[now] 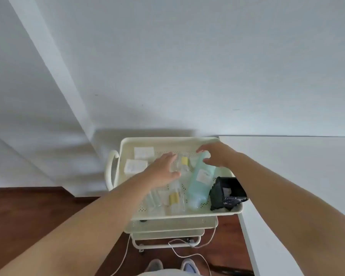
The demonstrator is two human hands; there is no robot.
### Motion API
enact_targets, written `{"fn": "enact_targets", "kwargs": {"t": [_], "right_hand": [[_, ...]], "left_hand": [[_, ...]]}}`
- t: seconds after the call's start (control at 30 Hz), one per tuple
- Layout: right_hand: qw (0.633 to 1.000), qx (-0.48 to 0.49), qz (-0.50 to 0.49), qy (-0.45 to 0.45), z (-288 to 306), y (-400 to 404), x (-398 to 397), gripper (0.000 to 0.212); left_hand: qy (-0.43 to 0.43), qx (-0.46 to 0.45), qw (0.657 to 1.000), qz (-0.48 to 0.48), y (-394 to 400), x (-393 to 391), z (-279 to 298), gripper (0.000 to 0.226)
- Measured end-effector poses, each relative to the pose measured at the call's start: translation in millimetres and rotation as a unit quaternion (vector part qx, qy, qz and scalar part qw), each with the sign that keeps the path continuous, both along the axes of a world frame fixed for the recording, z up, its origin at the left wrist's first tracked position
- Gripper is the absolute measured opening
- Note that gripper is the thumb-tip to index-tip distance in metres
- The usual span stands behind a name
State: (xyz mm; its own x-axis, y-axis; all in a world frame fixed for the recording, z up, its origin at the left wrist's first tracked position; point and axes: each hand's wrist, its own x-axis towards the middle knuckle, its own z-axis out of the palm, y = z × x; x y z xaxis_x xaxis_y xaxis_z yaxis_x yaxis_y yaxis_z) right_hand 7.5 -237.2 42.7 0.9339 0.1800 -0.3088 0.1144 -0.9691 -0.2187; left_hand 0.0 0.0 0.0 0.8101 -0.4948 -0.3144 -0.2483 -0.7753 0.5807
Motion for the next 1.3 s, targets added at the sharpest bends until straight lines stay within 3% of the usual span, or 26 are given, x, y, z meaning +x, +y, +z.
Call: {"fn": "enact_targets", "kwargs": {"t": [0.2,0.37,0.6,0.7,0.87,1.07,1.3], "right_hand": [[0.992,-0.092,0.055,0.073,-28,-7,-13,0.056],[0.988,-0.11,0.074,0.073,-37,-7,-8,0.059],[0.979,-0.143,0.118,0.086,-42,-17,3,0.072],[0.977,-0.145,0.136,0.08,-46,-21,8,0.072],[0.983,-0.091,0.134,0.088,-47,-33,13,0.071],[0.994,0.028,0.094,0.04,-40,-56,14,0.052],[0.983,0.166,0.024,-0.076,-39,-64,9,0.084]], "left_hand": [[-0.003,0.003,0.999,-0.039,-35,-45,-31,0.072],[-0.031,0.041,0.999,0.017,-63,-68,-41,0.074],[0.015,0.169,0.985,-0.018,-91,-60,-50,0.12],[0.023,0.162,0.986,0.02,-96,-61,-56,0.124],[0.039,0.107,0.991,0.067,-91,-63,-51,0.116],[0.028,0.015,0.992,0.12,-67,-51,-5,0.099],[-0.045,-0.069,0.978,0.19,-80,-4,61,0.053]]}}
